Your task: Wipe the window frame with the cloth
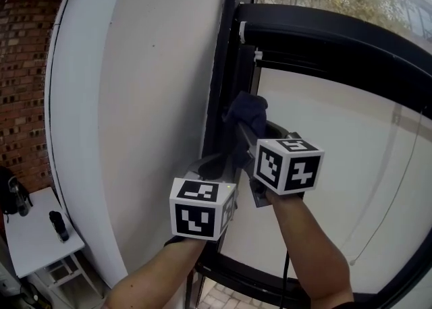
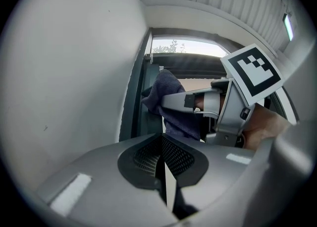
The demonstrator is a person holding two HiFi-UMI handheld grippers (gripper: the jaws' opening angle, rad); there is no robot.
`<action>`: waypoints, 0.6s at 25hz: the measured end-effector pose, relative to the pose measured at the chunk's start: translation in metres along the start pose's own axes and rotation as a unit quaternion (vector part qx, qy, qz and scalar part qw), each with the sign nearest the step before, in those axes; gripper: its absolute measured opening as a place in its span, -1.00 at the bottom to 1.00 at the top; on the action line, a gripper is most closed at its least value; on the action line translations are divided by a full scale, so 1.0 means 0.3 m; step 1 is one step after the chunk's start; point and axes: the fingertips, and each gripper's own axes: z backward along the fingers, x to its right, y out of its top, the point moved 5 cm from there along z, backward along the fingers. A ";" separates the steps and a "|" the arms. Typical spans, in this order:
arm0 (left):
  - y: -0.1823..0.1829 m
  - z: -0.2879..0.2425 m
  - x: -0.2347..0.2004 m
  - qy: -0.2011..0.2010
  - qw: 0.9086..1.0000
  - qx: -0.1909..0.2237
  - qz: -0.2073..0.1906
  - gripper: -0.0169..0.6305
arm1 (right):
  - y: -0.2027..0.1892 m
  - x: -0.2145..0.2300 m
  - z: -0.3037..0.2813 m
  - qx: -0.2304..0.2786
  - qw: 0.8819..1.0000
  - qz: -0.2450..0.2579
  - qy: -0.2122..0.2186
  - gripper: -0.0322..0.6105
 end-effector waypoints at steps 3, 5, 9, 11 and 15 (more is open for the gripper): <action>0.029 -0.023 -0.001 0.000 1.000 0.008 -0.001 -0.97 | 0.043 0.012 -0.018 0.003 1.000 0.013 -0.005 -0.52; 0.046 -0.037 -0.004 0.001 1.000 0.013 -0.004 -0.97 | 0.071 0.020 -0.030 0.007 1.000 0.020 -0.010 -0.52; 0.084 -0.053 -0.012 -0.003 1.000 0.025 -0.008 -0.97 | 0.123 0.029 -0.055 0.013 0.999 0.032 -0.014 -0.52; 0.111 -0.059 -0.016 -0.006 0.999 0.032 -0.008 -0.97 | 0.149 0.035 -0.065 0.016 0.999 0.038 -0.017 -0.52; 0.170 -0.077 -0.018 -0.007 0.999 0.040 -0.021 -0.97 | 0.212 0.052 -0.086 0.026 0.998 0.046 -0.023 -0.52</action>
